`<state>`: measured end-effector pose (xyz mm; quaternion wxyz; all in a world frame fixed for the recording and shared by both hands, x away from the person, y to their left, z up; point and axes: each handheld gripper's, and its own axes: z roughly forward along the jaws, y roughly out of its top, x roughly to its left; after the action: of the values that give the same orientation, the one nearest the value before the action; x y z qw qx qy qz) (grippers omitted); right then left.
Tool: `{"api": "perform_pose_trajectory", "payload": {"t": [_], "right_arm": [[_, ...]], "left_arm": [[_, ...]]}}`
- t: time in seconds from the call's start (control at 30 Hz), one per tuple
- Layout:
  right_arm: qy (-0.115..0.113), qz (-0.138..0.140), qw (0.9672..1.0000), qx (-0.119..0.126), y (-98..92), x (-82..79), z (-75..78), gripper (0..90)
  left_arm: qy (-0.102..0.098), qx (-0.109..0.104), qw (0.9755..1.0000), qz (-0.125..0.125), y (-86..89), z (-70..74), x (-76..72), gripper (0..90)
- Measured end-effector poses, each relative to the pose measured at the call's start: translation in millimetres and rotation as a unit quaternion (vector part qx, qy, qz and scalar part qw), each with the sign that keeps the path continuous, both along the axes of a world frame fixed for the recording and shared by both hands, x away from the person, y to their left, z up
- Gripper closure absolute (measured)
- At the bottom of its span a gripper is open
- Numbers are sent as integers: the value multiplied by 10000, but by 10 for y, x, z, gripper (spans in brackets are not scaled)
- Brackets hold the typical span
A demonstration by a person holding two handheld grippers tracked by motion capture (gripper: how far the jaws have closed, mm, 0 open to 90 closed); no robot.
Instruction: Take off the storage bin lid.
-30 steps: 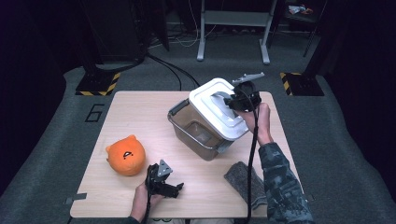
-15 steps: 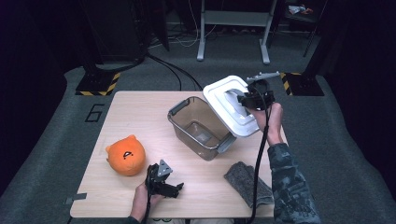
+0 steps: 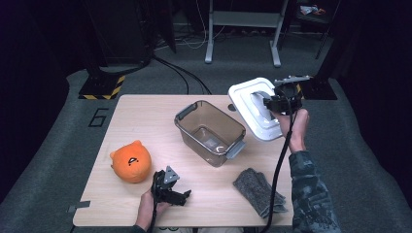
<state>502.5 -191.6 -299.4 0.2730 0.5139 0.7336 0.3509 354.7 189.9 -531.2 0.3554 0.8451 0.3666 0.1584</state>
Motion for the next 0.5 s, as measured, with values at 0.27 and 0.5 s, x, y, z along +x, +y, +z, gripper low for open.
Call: {"api": "perform_pose_trajectory", "payload": {"t": [0.27, 0.5], "right_arm": [[81, -438, 9990, -40, -161, 17, -90, 669], [161, -715, 9973, -49, -274, 53, -226, 668]], "left_arm": [[-19, 7, 10000, 12, 1, 0, 2, 11], [-18, 6, 10000, 12, 1, 0, 2, 10]]}}
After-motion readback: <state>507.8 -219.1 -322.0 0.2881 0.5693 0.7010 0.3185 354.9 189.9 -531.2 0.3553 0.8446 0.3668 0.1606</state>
